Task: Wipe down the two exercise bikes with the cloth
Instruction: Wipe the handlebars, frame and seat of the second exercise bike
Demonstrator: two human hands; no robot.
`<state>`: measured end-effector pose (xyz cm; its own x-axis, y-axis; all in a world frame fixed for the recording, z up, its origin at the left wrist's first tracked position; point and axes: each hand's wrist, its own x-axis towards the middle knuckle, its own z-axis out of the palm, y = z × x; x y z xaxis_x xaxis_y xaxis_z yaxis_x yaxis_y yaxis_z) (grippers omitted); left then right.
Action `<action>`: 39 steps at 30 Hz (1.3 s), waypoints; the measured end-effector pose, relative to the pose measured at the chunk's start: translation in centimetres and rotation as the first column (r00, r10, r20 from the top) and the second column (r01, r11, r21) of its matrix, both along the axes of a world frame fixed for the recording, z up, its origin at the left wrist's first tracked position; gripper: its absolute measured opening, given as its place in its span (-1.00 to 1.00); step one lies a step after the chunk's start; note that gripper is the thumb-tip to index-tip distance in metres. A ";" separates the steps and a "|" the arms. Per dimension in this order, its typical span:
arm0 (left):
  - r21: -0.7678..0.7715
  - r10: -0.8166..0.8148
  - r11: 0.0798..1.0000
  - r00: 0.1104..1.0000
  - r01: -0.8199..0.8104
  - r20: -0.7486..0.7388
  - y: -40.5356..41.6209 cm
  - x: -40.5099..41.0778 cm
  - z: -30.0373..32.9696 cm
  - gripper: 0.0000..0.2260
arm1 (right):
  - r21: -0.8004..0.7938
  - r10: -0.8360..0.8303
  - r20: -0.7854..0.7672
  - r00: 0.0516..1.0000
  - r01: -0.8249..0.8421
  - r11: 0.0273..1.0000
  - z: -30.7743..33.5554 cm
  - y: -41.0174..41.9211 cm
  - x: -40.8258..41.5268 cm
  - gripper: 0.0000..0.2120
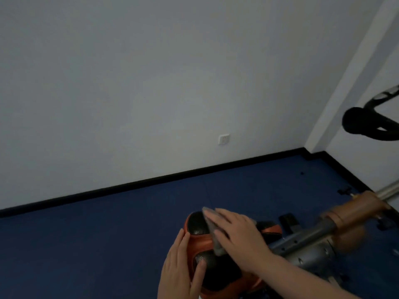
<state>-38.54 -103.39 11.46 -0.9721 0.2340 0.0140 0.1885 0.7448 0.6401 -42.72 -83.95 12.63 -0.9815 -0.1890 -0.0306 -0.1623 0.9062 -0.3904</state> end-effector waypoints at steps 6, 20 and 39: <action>0.000 -0.135 0.991 0.991 0.135 -0.023 -0.6 -2.7 0.4 -0.34 | 0.110 -0.417 -0.072 0.906 0.423 0.899 0.5 -2.8 -0.7 -0.62; -0.222 -0.424 0.895 0.892 0.386 -0.155 -0.1 -7.2 -0.7 -0.51 | 0.041 -0.844 0.042 0.535 0.843 0.536 -0.9 -0.9 0.4 -0.52; 0.146 -0.695 0.686 0.702 0.712 -0.155 -3.7 -11.5 -2.0 -0.54 | 0.038 -0.805 0.005 0.593 0.805 0.593 -1.3 -13.6 4.4 -0.46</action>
